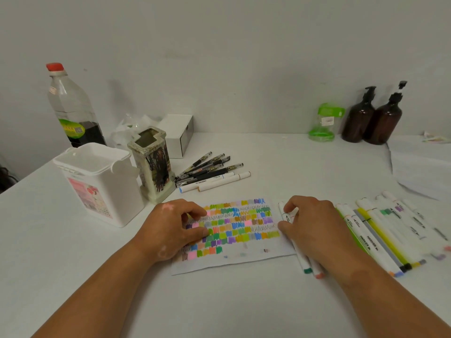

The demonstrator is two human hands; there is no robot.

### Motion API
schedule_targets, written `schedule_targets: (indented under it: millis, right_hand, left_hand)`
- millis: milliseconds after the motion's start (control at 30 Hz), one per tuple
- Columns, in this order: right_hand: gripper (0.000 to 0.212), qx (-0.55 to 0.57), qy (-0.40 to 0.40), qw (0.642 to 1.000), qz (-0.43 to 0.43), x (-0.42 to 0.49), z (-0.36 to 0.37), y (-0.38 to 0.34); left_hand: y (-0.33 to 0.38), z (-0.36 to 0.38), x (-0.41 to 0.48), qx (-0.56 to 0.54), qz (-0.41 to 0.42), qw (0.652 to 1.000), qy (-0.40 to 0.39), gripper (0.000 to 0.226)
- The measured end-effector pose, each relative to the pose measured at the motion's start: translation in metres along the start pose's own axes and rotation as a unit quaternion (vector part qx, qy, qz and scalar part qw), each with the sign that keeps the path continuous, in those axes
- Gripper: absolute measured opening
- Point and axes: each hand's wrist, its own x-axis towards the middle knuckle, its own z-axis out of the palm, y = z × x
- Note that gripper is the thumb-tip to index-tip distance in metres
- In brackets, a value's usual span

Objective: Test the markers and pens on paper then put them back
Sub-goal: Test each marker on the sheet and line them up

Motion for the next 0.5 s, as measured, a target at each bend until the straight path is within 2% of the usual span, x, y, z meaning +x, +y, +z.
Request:
schedule_targets:
  millis: [167,267,367,500]
  right_hand:
    - [0.021,0.026,-0.001,1.0,-0.013,0.005,-0.012,-0.005]
    - [0.012,0.047,0.019,0.996,-0.072,0.022,-0.018,-0.026]
    - [0.022,0.032,-0.001,0.989,-0.145,0.052,-0.011,-0.051]
    - [0.032,-0.051,-0.053,0.974,-0.214,0.091,0.011,-0.068]
  left_hand:
    - [-0.003,0.002,0.002,-0.002,-0.001,1.0,-0.002,0.045]
    - [-0.002,0.003,0.003,-0.004,-0.004,1.0,-0.006,0.043]
    - [-0.003,0.003,0.003,-0.007,-0.006,1.0,-0.006,0.043]
    - [-0.004,0.003,0.003,-0.017,-0.007,1.0,-0.008,0.041]
